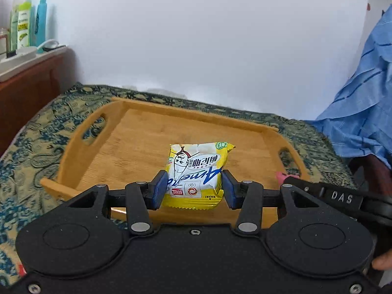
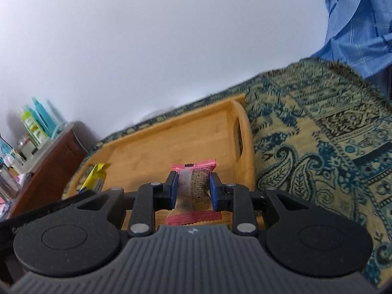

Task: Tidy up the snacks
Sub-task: 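Carry both packets into the wooden tray and open both grippers to release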

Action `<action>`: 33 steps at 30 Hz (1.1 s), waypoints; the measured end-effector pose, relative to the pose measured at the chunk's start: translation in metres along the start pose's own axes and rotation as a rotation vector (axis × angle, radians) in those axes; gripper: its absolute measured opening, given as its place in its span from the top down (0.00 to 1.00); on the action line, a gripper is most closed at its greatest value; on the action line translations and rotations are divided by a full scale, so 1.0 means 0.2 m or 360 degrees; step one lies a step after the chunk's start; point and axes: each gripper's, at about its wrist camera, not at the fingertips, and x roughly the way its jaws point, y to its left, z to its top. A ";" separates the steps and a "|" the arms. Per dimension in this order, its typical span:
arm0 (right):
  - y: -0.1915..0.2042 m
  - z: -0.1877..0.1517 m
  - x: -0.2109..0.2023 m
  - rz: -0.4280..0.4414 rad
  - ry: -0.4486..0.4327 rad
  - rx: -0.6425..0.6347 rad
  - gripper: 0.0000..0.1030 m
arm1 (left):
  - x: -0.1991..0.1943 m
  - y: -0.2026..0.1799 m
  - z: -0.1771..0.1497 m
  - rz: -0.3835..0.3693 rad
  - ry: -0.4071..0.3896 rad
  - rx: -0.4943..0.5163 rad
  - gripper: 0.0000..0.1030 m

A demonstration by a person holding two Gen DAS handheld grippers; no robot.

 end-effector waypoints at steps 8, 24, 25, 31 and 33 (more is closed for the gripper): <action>0.04 -0.01 0.08 -0.0035 0.0059 -0.0080 0.70 | 0.17 -0.03 -0.05 0.0050 0.0076 0.0025 0.56; 0.05 -0.02 0.14 -0.0070 0.0091 -0.0127 0.70 | 0.19 -0.09 -0.12 0.0100 0.0027 0.0177 0.56; 0.05 -0.02 0.14 -0.0069 0.0091 -0.0127 0.70 | 0.19 -0.09 -0.12 0.0101 0.0024 0.0180 0.56; 0.05 -0.02 0.14 -0.0058 0.0088 -0.0116 0.65 | 0.19 -0.09 -0.12 0.0084 0.0019 0.0190 0.52; 0.05 -0.02 0.14 -0.0046 0.0093 -0.0110 0.60 | 0.18 -0.10 -0.11 0.0079 0.0015 0.0211 0.51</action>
